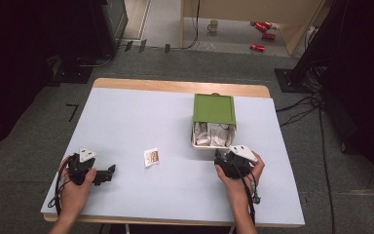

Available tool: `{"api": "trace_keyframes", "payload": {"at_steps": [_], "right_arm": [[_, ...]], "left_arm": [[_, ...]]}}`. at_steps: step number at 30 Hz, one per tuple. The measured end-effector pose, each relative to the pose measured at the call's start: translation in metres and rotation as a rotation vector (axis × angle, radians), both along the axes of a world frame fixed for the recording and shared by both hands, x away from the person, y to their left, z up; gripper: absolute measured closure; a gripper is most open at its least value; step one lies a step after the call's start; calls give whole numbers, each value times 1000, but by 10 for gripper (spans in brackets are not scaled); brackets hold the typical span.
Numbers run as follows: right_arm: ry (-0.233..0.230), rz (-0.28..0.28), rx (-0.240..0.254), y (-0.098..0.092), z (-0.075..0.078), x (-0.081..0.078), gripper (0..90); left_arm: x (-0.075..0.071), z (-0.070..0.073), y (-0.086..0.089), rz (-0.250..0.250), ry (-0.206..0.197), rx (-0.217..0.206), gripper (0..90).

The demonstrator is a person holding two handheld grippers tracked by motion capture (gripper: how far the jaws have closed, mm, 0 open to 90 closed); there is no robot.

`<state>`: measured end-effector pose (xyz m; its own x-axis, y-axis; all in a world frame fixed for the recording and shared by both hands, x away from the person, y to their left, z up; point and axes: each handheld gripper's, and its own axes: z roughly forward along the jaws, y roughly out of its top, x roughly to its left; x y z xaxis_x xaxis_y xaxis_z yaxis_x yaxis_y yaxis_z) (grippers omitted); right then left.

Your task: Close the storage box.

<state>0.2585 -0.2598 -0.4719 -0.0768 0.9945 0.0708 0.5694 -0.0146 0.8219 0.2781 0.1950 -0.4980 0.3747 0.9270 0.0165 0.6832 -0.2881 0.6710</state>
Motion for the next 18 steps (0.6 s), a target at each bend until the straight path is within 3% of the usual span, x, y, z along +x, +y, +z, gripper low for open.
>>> {"api": "trace_keyframes", "payload": {"at_steps": [9,18], "right_arm": [[3,-66,-18,0,0,12,352],[16,-66,-21,-3,1,16,324]], "left_arm": [[0,0,0,0,0,0,0],[0,0,0,0,0,0,0]]}}
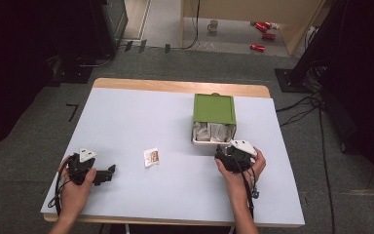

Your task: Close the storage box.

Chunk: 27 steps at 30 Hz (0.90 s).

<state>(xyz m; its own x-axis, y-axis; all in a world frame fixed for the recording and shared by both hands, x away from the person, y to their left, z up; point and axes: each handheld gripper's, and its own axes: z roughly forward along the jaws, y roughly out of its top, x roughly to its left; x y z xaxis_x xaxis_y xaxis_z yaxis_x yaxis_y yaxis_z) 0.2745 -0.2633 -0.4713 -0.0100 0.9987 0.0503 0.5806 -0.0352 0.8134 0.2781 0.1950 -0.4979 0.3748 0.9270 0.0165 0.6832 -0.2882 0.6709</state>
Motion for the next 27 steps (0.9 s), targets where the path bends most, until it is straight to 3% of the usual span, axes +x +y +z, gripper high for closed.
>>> {"api": "trace_keyframes", "payload": {"at_steps": [6,16,27], "right_arm": [[-32,18,-18,-4,1,-3,280],[-40,33,3,-24,10,-15,236],[-46,0,0,-51,15,-31,232]], "left_arm": [[0,0,0,0,0,0,0],[0,0,0,0,0,0,0],[0,0,0,0,0,0,0]]}}
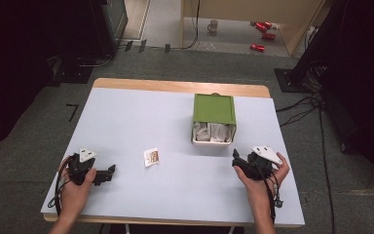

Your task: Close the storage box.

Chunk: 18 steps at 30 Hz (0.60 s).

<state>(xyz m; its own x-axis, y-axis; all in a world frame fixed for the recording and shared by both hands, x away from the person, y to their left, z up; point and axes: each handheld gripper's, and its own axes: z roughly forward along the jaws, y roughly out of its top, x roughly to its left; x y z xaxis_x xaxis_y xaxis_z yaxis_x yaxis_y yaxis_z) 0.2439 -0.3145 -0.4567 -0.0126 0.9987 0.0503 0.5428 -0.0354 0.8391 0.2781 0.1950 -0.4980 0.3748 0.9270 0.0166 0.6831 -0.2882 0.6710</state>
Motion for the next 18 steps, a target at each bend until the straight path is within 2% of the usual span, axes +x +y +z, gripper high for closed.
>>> {"api": "trace_keyframes", "payload": {"at_steps": [10,18], "right_arm": [[13,-38,9,-24,-1,-13,231],[30,-55,19,-37,-10,-22,230]], "left_arm": [[0,0,0,0,0,1,0],[0,0,0,-1,-1,1,0]]}}
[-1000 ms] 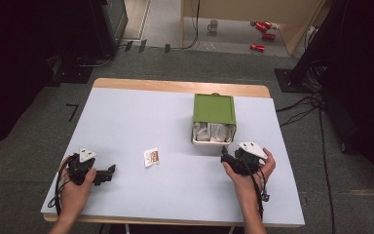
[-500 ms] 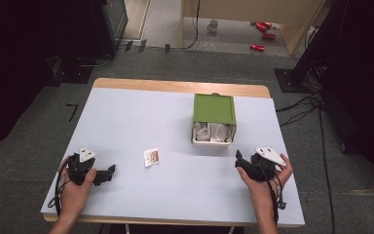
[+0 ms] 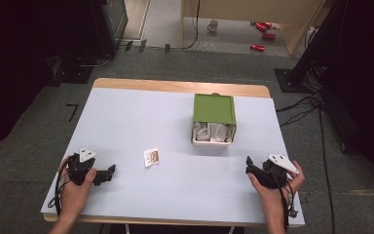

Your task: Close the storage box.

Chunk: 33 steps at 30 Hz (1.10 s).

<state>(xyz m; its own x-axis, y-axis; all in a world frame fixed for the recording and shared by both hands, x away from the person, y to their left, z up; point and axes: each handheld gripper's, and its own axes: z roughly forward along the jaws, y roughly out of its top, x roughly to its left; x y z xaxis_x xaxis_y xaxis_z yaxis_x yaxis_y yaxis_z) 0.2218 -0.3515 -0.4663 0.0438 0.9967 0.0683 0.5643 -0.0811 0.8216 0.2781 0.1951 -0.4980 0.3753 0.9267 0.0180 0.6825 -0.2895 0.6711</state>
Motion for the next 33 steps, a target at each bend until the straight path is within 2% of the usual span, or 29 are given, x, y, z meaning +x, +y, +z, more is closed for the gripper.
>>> {"api": "trace_keyframes", "payload": {"at_steps": [15,19,26,29,33], "right_arm": [[61,-59,9,-33,-22,-24,230],[82,-82,13,-39,-26,-29,232],[114,-87,19,-43,-35,-37,231],[113,-85,6,-42,-36,-37,223],[122,-83,-41,-37,-37,-37,211]], "left_arm": [[0,0,0,0,0,0,0],[0,0,0,0,0,0,0],[0,0,0,0,0,0,0],[0,0,0,0,0,1,0],[0,0,0,0,0,1,0]]}}
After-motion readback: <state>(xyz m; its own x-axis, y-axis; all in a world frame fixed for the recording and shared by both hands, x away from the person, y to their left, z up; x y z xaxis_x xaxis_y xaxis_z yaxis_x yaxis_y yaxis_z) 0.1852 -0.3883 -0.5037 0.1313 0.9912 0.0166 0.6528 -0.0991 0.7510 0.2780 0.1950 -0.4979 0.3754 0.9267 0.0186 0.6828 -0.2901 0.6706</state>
